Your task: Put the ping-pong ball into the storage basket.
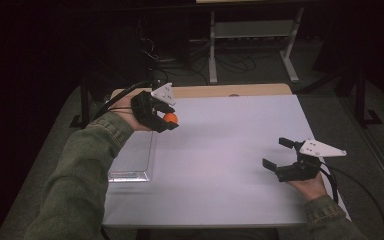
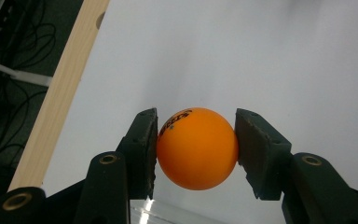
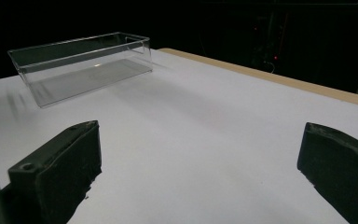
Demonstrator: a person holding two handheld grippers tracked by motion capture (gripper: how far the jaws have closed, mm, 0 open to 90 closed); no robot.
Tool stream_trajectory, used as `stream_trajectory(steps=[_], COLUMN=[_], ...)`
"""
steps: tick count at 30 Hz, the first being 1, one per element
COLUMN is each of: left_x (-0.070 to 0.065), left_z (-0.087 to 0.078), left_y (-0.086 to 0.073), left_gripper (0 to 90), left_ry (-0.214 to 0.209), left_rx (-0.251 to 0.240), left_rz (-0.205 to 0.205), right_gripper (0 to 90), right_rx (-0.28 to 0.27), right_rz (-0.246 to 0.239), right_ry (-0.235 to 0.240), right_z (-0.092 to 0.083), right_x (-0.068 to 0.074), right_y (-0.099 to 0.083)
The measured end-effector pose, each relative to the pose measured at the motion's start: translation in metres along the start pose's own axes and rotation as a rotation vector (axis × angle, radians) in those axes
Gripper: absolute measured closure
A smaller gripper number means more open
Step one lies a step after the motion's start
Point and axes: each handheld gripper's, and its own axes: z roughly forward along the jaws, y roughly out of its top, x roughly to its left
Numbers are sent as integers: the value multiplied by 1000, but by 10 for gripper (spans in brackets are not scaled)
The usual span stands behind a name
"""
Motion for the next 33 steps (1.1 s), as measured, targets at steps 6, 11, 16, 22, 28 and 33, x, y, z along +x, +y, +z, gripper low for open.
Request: stream_trajectory(steps=[6, 11, 16, 22, 28, 33], left_x=[1, 0, 1, 3, 3, 2], left_z=[-5, -10, -16, -22, -25, -27], left_y=[-10, -20, -28, -33, -38, -42], left_gripper=[504, 505, 504, 504, 504, 504], left_ry=[-4, 4, 9, 6, -1, -9], left_rx=[39, 72, 96, 132, 161, 171], left_rz=[-17, -17, -30, -33, -40, -48], right_gripper=[0, 0, 0, 0, 0, 0], right_rx=[2, 2, 5, 6, 6, 7], right_rz=[0, -1, 0, -1, -2, -2], right_ry=[0, -2, -1, -2, -4, -3], right_z=[0, 0, 0, 0, 0, 1], right_x=[0, 0, 1, 0, 1, 1], right_y=[0, 0, 0, 0, 0, 0])
